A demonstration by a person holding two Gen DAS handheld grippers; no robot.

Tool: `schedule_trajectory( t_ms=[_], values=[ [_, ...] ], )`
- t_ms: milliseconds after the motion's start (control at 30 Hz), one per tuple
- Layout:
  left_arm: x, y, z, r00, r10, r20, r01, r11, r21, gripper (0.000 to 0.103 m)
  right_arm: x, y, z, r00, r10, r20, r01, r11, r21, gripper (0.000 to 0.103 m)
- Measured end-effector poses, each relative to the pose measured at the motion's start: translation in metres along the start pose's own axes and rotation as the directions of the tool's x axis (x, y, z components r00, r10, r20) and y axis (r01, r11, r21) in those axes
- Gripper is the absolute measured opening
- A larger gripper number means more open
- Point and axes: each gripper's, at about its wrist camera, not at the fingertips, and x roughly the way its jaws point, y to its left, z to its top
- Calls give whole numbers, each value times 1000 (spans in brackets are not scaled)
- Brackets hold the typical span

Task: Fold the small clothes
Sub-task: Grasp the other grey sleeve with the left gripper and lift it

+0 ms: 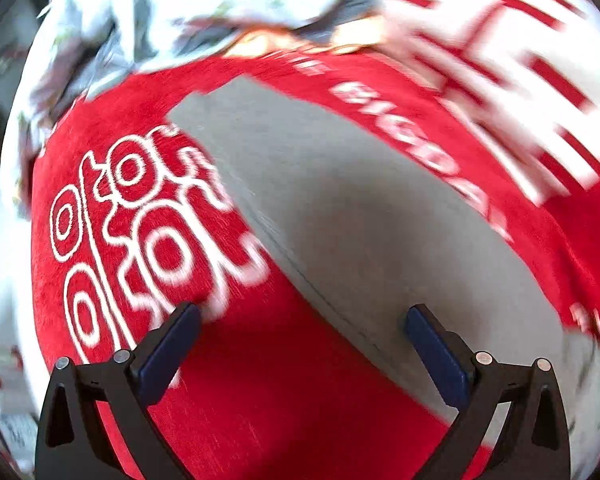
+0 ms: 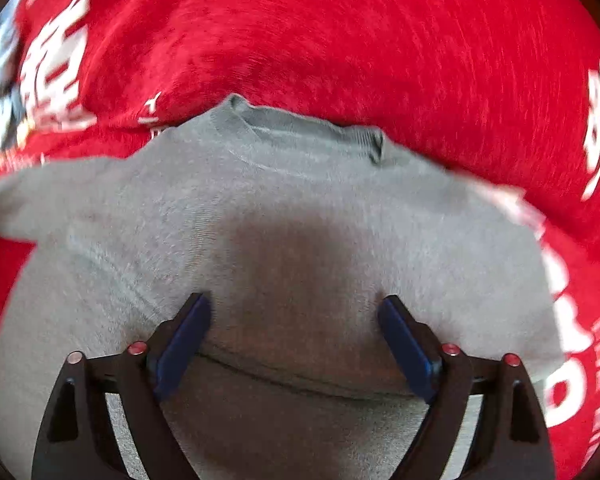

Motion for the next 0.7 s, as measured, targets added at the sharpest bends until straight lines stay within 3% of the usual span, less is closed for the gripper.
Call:
schedule_trajectory(
  t_ms=[133, 233, 300, 333, 367, 400, 600, 700],
  values=[
    [17, -6, 31, 999, 51, 1, -51, 998, -44, 103, 0, 14, -4, 998, -62, 16, 63, 997, -45, 93],
    [30, -18, 53, 1000, 27, -5, -27, 1000, -2, 102, 0, 14, -4, 998, -56, 18, 57, 998, -38, 93],
    [26, -19, 58, 999, 11, 42, -11, 1000, 11, 70, 0, 12, -5, 999, -49, 17, 50, 998, -34, 93],
    [22, -19, 58, 998, -19, 56, 17, 999, 28, 32, -1, 11, -6, 999, -48, 17, 49, 998, -36, 93],
    [21, -17, 58, 996, -76, 38, 74, 996, 45, 13, -1, 11, -6, 999, -48, 18, 49, 998, -36, 93],
    [19, -11, 56, 993, -118, 24, 117, 993, 29, 13, -1, 11, -6, 999, -48, 17, 48, 998, -36, 93],
    [-1, 25, 35, 981, -192, 41, 192, 981, 10, 12, -11, 17, 2, 996, -93, -9, 92, 995, -44, 93],
    [-20, 36, 29, 972, -219, 85, 215, 975, 47, 12, -34, 50, 21, 996, -21, 86, 29, 994, -104, 93]
  ],
)
